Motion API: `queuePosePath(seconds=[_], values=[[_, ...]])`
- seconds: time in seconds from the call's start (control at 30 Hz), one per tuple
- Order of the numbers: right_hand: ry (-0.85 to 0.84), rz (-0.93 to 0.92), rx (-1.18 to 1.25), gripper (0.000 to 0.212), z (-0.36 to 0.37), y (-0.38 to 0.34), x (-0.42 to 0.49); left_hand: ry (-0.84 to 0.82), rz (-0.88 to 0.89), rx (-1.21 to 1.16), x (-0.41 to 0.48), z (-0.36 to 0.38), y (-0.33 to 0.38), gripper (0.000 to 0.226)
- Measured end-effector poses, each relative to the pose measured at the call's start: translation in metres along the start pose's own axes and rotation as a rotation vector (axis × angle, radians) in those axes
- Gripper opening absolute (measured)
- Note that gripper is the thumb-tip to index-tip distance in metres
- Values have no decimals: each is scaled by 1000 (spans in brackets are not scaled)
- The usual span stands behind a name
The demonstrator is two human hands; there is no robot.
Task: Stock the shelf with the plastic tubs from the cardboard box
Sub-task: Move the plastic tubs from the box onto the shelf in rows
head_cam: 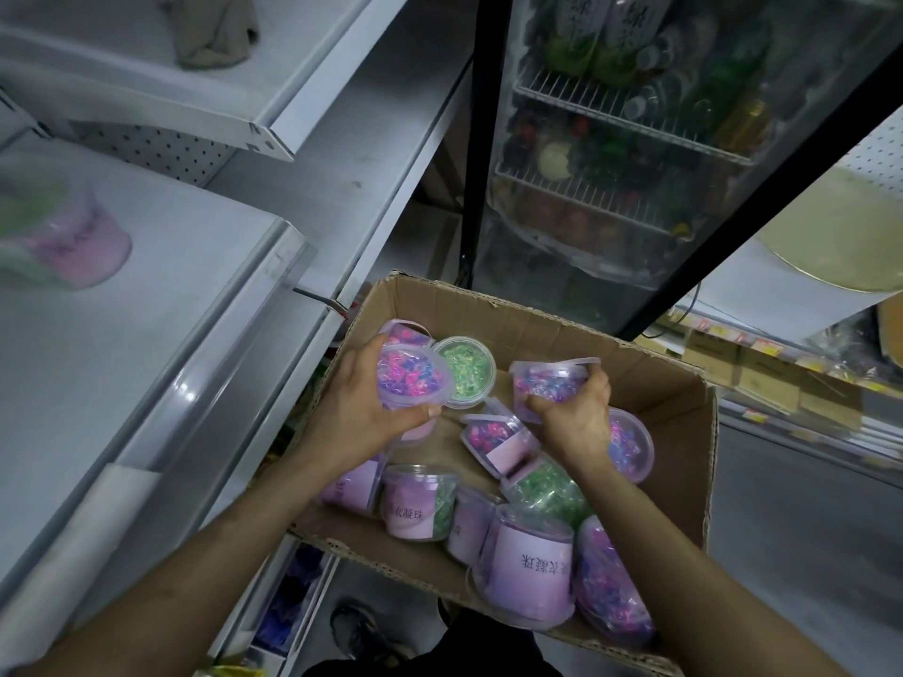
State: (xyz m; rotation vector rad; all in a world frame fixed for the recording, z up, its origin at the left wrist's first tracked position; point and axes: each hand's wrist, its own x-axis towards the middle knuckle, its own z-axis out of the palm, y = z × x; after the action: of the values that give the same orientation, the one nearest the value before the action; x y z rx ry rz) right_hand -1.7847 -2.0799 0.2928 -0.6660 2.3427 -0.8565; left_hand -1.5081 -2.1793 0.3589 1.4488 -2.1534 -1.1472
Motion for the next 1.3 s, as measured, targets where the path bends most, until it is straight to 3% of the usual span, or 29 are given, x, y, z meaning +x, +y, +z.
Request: queuePosePath(seconds=[0.23,0.4,0.63,0.87,1.3], values=[[-204,-179,380,84,-29,-34,-30,48,16,-44,-5,-22,10,114],[-406,-312,531,82,-29,-87,-50,148,10,-55,-10,-59,20,113],[-571,-517,583,88,-12,-173,-69,324,14,-106,-40,-135,32,120],[-744,-705,610,95,24,-249,-95,540,-36,-111,-92,-205,36,113],[-1121,-853,484,99,111,-303,-162,850,-332,73,-204,-254,-9,112]])
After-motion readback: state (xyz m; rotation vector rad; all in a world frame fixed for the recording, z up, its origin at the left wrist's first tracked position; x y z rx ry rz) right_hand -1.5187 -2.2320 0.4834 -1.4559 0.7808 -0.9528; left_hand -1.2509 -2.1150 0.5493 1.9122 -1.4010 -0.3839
